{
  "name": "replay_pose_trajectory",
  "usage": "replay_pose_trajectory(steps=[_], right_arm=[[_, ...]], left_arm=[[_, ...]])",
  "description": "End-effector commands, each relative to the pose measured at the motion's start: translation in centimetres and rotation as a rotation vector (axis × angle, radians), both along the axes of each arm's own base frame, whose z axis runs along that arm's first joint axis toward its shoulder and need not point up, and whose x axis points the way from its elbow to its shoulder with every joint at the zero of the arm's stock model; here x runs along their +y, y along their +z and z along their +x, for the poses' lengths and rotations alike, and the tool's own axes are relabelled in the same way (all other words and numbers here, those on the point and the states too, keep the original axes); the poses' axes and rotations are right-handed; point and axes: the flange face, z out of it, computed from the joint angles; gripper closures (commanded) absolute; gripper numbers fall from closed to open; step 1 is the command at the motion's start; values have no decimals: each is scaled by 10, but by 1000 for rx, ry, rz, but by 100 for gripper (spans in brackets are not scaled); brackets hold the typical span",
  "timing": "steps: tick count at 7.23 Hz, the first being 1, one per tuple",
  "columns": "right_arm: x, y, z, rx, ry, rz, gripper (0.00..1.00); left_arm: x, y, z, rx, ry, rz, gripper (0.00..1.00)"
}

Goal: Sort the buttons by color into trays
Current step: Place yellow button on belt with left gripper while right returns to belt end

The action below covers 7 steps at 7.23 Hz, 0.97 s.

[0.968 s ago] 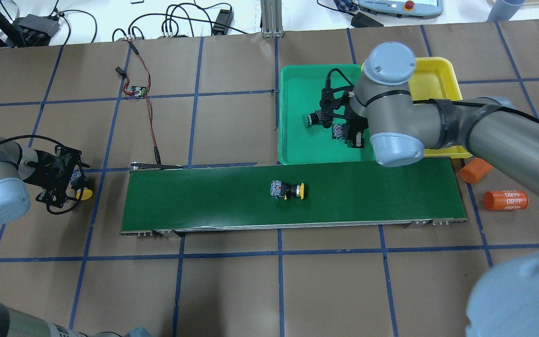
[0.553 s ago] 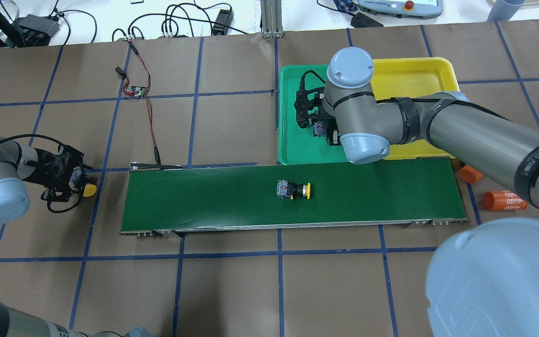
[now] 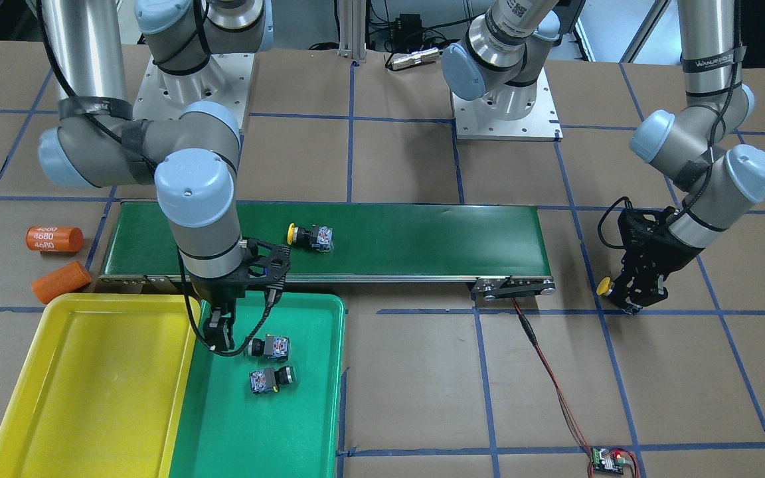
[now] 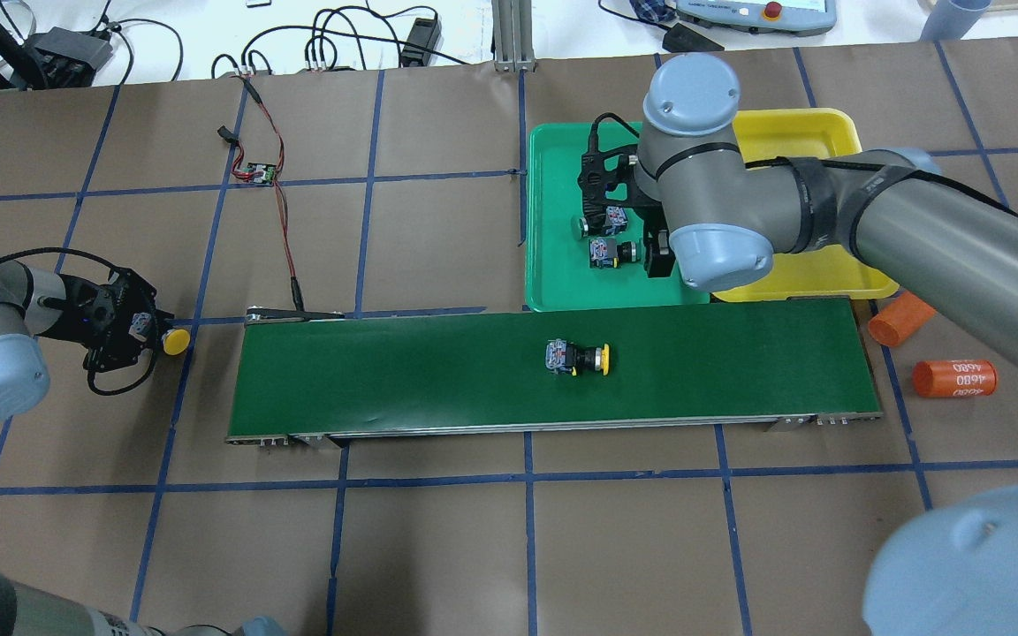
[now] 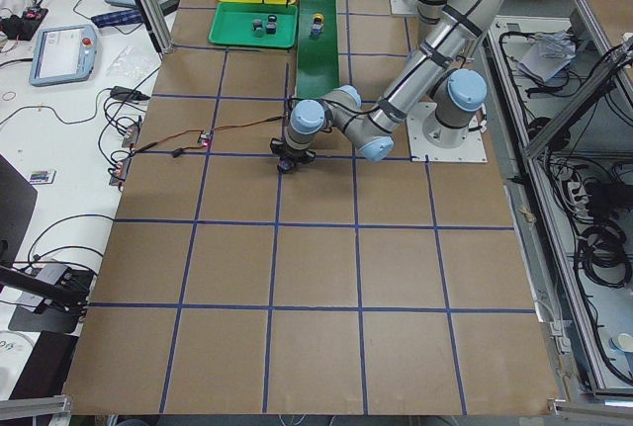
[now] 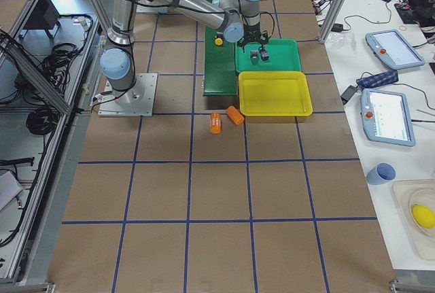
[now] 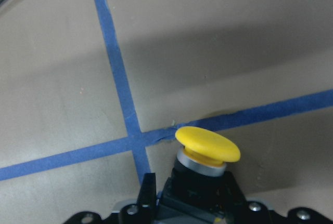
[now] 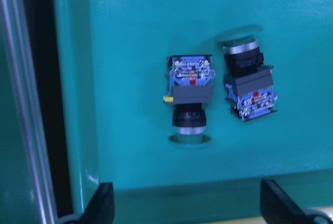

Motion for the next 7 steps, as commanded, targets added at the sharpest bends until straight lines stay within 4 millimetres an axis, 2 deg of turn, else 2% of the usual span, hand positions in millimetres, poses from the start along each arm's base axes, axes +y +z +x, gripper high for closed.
replay_pose_trajectory(steps=[1,2,3,4,5,6,7], right_arm=[[41,26,-44,27,21,42,0],[67,26,-72,33,27,54,0],[97,28,-89,20,3,63,0],[125,23,-98,23,14,81,0],[141,7,-107,-14,-6,99,0],[142,5,-106,-52,-8,96,0],[144,1,-107,-52,3,105,0]], left_arm=[[4,26,-2,12,31,18,91],[4,56,-2,47,97,90,91],[5,89,-12,62,111,118,91],[15,102,-21,84,151,134,91],[19,112,-44,94,205,150,91],[11,118,-94,89,214,171,90],[12,118,-155,94,194,196,89]])
